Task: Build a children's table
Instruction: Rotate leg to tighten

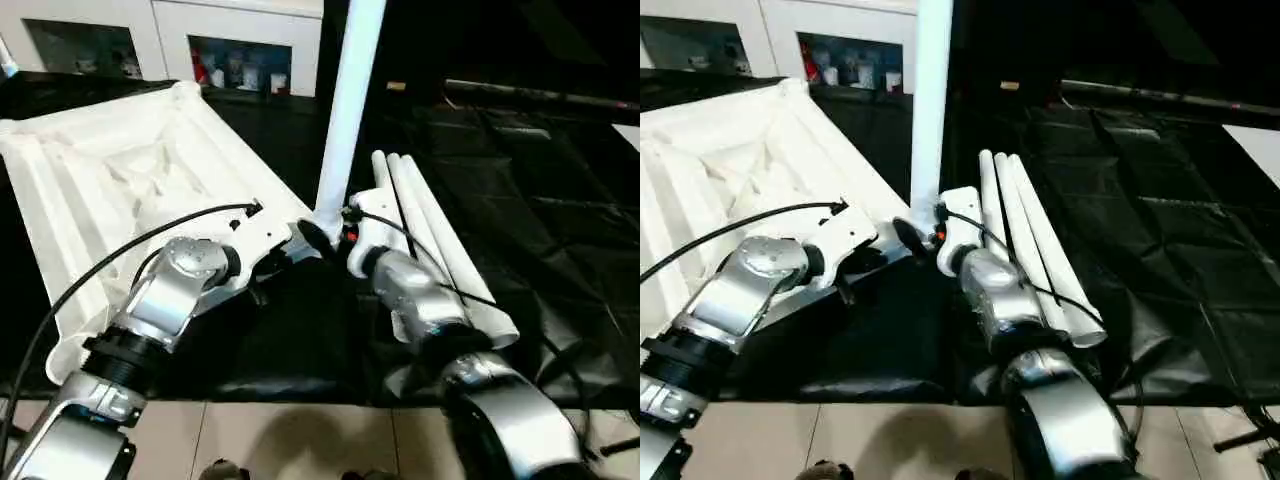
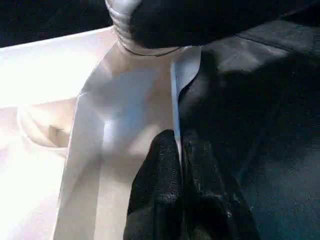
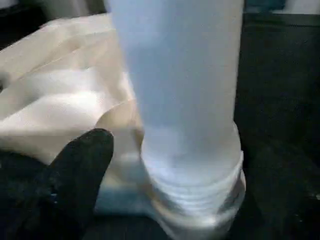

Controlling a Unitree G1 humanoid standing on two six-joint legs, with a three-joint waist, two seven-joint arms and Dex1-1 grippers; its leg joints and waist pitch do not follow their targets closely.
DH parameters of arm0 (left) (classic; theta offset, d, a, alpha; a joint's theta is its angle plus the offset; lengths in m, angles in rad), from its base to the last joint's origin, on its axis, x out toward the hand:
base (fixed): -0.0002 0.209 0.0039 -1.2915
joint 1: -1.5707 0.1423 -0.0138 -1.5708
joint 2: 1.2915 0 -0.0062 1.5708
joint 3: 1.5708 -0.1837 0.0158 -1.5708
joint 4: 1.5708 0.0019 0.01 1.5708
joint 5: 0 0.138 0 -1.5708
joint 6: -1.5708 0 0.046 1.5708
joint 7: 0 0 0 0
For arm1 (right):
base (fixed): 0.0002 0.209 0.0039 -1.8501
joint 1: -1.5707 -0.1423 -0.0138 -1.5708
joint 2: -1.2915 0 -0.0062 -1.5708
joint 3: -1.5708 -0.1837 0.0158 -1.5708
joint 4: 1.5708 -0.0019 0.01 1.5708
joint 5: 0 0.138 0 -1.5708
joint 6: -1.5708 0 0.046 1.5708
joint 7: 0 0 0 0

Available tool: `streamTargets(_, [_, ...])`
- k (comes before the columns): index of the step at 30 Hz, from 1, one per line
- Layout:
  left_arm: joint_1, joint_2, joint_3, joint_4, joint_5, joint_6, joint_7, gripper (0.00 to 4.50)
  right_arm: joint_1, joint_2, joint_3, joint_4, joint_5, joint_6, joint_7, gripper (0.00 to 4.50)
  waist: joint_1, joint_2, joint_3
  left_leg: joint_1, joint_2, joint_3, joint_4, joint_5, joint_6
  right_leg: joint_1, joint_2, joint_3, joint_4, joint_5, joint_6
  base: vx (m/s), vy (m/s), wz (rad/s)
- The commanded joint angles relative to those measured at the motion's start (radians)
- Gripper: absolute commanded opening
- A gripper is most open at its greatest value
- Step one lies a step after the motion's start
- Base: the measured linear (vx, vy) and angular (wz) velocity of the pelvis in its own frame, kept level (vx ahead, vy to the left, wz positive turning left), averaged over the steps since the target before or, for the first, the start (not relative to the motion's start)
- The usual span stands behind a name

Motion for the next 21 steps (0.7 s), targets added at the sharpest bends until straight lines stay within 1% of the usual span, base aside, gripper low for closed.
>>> streamTargets(1, [-0.017,0.003,0.001,-0.017,-0.011,-0.059,-0.026,0.0,0.033,-0.031,0.032,-0.088,-0.002,0.039,0.102,4.25,0.007,0.02,-0.075,0.029,0.027,-0.008,-0.065,-0.227,0.004,0.055,-0.057,0.04,-0.055,-0.094,-0.213,0.0,0.0,0.0])
streamTargets(2, [-0.017,0.004,0.002,-0.016,-0.012,-0.063,-0.03,0.0,0.037,-0.036,0.033,-0.096,-0.001,0.043,0.108,4.25,0.009,0.019,-0.074,0.03,0.027,-0.009,-0.065,-0.233,0.0,0.055,-0.057,0.04,-0.058,-0.112,-0.209,0.0,0.0,0.0])
streamTargets(3, [-0.011,0.011,0.002,-0.015,-0.019,-0.08,-0.051,0.0,0.061,-0.064,0.038,-0.14,0.002,0.058,0.134,4.25,0.011,0.019,-0.073,0.031,0.027,-0.009,-0.066,-0.245,-0.009,0.053,-0.058,0.04,-0.06,-0.142,-0.204,0.0,0.0,0.0])
streamTargets(5, [-0.009,0.013,0.002,-0.014,-0.021,-0.088,-0.057,0.0,0.067,-0.072,0.039,-0.153,0.003,0.062,0.14,4.25,0.013,0.018,-0.074,0.031,0.027,-0.01,-0.066,-0.254,-0.017,0.052,-0.06,0.041,-0.06,-0.162,-0.2,0.0,0.0,0.0])
streamTargets(6, [-0.005,0.018,0.001,-0.016,-0.026,-0.092,-0.07,0.0,0.074,-0.085,0.041,-0.17,0.004,0.066,0.15,4.25,0.013,0.019,-0.075,0.032,0.028,-0.01,-0.066,-0.255,-0.019,0.051,-0.06,0.041,-0.06,-0.164,-0.201,0.0,0.0,0.0])
streamTargets(7, [0.002,0.028,-0.002,-0.016,-0.033,-0.117,-0.098,0.0,0.087,-0.108,0.041,-0.206,0.007,0.079,0.162,4.25,0.014,0.018,-0.076,0.033,0.027,-0.01,-0.064,-0.246,-0.02,0.051,-0.059,0.041,-0.059,-0.152,-0.203,0.0,0.0,0.0])
streamTargets(8, [0.005,0.032,-0.004,-0.018,-0.035,-0.119,-0.109,0.0,0.093,-0.117,0.04,-0.224,0.011,0.09,0.169,4.25,0.015,0.019,-0.075,0.031,0.026,-0.01,-0.065,-0.232,-0.016,0.053,-0.057,0.04,-0.058,-0.136,-0.2,0.0,0.0,0.0])
streamTargets(10, [0.009,0.036,-0.006,-0.023,-0.039,-0.121,-0.12,0.0,0.098,-0.125,0.039,-0.242,0.014,0.096,0.178,4.25,0.017,0.018,-0.078,0.032,0.026,-0.009,-0.062,-0.215,-0.013,0.053,-0.057,0.04,-0.052,-0.103,-0.207,0.0,0.0,0.0])
streamTargets(11, [0.01,0.037,-0.006,-0.025,-0.042,-0.126,-0.125,0.0,0.103,-0.13,0.04,-0.255,0.014,0.1,0.184,4.25,0.016,0.018,-0.078,0.031,0.026,-0.009,-0.063,-0.214,-0.012,0.053,-0.056,0.04,-0.052,-0.099,-0.21,0.0,0.0,0.0])
streamTargets(13, [0.013,0.038,-0.008,-0.027,-0.044,-0.131,-0.137,0.0,0.112,-0.136,0.039,-0.281,0.015,0.113,0.199,4.25,0.018,0.016,-0.077,0.03,0.025,-0.008,-0.061,-0.212,-0.006,0.054,-0.058,0.04,-0.052,-0.099,-0.212,0.0,0.0,0.0])
streamTargets(14, [0.015,0.038,-0.009,-0.028,-0.045,-0.132,-0.142,0.0,0.114,-0.136,0.039,-0.286,0.015,0.117,0.2,4.25,0.018,0.013,-0.077,0.03,0.025,-0.008,-0.061,-0.212,-0.005,0.054,-0.058,0.04,-0.053,-0.104,-0.211,0.0,0.0,0.0])
streamTargets(15, [0.016,0.04,-0.011,-0.03,-0.045,-0.136,-0.148,0.0,0.114,-0.138,0.04,-0.29,0.012,0.116,0.198,4.25,0.02,0.016,-0.077,0.031,0.026,-0.009,-0.062,-0.216,-0.006,0.053,-0.059,0.039,-0.053,-0.115,-0.211,0.0,0.0,0.0])
streamTargets(17, [0.023,0.045,-0.015,-0.041,-0.052,-0.141,-0.173,0.0,0.115,-0.144,0.047,-0.297,0.007,0.116,0.202,4.25,0.021,0.016,-0.077,0.032,0.026,-0.009,-0.062,-0.221,-0.011,0.052,-0.06,0.039,-0.055,-0.131,-0.209,0.0,0.0,0.0])
streamTargets(18, [0.026,0.049,-0.017,-0.046,-0.054,-0.145,-0.185,0.0,0.116,-0.15,0.053,-0.301,0.005,0.115,0.212,4.25,0.022,0.014,-0.077,0.033,0.027,-0.009,-0.062,-0.225,-0.013,0.052,-0.06,0.039,-0.055,-0.138,-0.208,0.0,0.0,0.0])
streamTargets(21, [0.036,0.06,-0.021,-0.062,-0.067,-0.156,-0.22,0.0,0.122,-0.168,0.066,-0.317,0.003,0.123,0.247,4.25,0.027,0.014,-0.078,0.033,0.026,-0.008,-0.061,-0.212,-0.01,0.053,-0.058,0.039,-0.052,-0.12,-0.204,0.0,0.0,0.0])
